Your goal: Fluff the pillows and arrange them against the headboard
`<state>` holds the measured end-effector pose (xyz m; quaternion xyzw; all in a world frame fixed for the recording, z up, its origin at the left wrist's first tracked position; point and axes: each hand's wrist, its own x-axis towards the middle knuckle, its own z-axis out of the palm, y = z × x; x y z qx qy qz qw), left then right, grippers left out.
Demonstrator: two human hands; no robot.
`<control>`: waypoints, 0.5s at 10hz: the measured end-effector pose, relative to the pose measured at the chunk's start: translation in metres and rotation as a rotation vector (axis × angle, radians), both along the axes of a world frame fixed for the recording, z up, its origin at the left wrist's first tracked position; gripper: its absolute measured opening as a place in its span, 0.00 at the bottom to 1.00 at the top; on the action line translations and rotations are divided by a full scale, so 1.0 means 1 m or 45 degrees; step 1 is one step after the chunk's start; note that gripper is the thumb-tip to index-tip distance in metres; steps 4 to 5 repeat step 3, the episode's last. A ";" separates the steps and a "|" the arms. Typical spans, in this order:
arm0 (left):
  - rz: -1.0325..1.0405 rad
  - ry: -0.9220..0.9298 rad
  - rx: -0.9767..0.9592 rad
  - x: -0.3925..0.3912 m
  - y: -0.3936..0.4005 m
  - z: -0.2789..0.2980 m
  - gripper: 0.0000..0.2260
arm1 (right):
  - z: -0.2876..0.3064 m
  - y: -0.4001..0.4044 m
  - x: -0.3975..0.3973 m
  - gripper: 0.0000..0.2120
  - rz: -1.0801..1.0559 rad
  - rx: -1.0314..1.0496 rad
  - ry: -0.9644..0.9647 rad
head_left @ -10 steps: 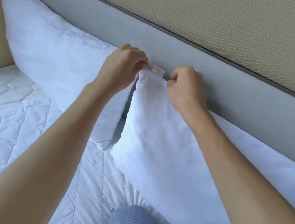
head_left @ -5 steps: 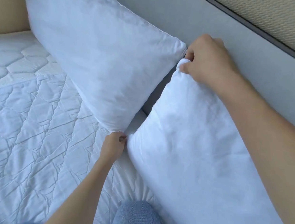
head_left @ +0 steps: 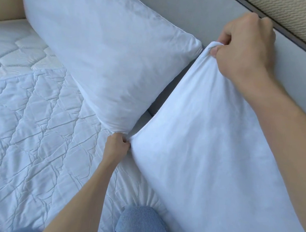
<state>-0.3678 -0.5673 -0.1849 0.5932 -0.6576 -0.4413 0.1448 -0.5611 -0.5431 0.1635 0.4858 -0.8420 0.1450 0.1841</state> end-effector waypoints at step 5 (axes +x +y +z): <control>0.147 0.107 0.065 0.025 0.010 0.031 0.04 | -0.017 0.015 0.009 0.08 0.063 -0.076 -0.071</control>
